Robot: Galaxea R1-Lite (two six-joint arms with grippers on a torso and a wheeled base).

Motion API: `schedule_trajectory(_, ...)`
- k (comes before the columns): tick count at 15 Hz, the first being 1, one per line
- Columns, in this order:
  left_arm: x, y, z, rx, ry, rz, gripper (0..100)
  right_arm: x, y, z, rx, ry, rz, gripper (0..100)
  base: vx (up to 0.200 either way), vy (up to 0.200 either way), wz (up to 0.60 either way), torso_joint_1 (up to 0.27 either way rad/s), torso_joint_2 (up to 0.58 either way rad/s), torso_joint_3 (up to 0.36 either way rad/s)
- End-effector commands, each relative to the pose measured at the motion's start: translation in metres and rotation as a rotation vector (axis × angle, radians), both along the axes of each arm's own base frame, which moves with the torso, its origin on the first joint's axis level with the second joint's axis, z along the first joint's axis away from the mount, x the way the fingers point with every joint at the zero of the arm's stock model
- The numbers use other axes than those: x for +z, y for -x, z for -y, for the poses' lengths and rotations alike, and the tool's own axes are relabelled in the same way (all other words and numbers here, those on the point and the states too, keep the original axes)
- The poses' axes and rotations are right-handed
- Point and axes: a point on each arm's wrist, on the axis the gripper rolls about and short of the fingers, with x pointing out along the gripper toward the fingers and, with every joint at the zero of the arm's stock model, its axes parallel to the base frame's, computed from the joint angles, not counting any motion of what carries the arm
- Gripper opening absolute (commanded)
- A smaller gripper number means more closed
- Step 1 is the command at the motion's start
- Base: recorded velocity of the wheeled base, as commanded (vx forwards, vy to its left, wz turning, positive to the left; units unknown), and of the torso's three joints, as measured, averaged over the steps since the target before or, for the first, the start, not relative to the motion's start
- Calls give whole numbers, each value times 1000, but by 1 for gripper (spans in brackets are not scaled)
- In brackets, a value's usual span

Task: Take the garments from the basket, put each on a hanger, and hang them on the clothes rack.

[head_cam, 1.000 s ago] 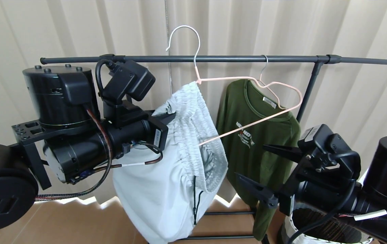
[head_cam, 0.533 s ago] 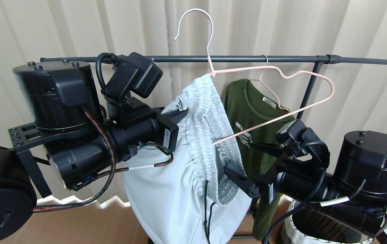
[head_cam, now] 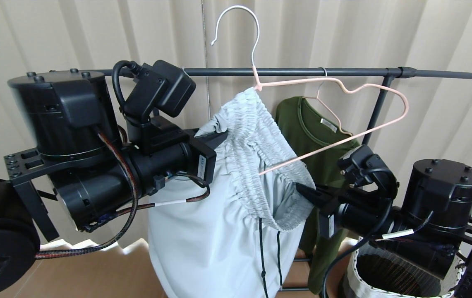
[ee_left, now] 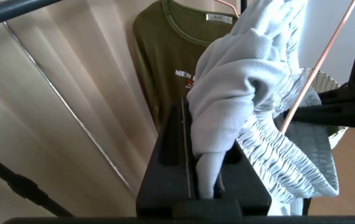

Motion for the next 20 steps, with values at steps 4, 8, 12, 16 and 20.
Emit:
schedule_trajectory(4, -13, -20, -13, 79, -97, 16, 0, 12, -12, 25, -99, -24, 38, 0, 0, 0, 0, 0, 0, 0)
schedule_trajectory(8, -23, -31, -27, 128, -208, 43, 0, 20, -35, 51, -213, -39, 69, 0, 0, 0, 0, 0, 0, 0)
schedule_trajectory(12, -30, -40, -45, 195, -316, 74, 0, 22, -45, 57, -234, -43, 74, 0, 0, 0, 0, 0, 0, 0)
schedule_trajectory(16, -32, -45, -56, 258, -359, 103, 0, 24, -49, 55, -233, -46, 79, 0, 0, 0, 0, 0, 0, 0)
schedule_trajectory(20, -51, -48, -67, 285, -474, 139, 0, 28, -52, 54, -232, -47, 89, 0, 0, 0, 0, 0, 0, 0)
